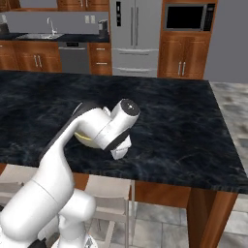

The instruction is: Pick up the bowls from the cabinet and place each bowl in front of a stool on the dining counter.

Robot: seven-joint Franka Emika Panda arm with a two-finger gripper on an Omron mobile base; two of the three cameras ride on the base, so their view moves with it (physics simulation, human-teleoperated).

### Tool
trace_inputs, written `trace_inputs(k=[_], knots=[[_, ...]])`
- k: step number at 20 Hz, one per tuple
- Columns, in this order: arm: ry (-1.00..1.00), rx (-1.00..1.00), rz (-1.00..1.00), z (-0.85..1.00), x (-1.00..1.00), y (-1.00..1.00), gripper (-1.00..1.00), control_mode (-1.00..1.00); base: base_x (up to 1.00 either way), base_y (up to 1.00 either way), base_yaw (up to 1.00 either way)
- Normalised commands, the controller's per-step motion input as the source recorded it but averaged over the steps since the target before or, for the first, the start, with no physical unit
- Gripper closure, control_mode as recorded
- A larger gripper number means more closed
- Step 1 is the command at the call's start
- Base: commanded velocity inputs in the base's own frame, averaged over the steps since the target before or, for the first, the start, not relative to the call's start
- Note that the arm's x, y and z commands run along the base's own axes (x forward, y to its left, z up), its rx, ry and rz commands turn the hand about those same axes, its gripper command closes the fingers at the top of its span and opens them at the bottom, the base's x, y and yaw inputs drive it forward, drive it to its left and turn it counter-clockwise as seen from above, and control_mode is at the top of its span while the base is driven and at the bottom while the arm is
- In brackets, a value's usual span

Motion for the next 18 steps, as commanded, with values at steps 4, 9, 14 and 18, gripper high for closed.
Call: trace_inputs(k=[4,9,14,18], knots=[[-0.05,0.00,-0.01,-0.42,0.20,0.00,1.00,-1.00,0.00,0.00,0.00],[-0.04,0.00,0.00,-0.37,0.20,0.00,1.00,-1.00,0.00,0.00,0.00],[-0.03,0.00,0.00,-0.33,0.26,0.00,1.00,-1.00,0.00,0.00,0.00],[-0.01,0.00,0.00,-0.31,0.32,0.00,1.00,-1.00,0.00,0.00,0.00]])
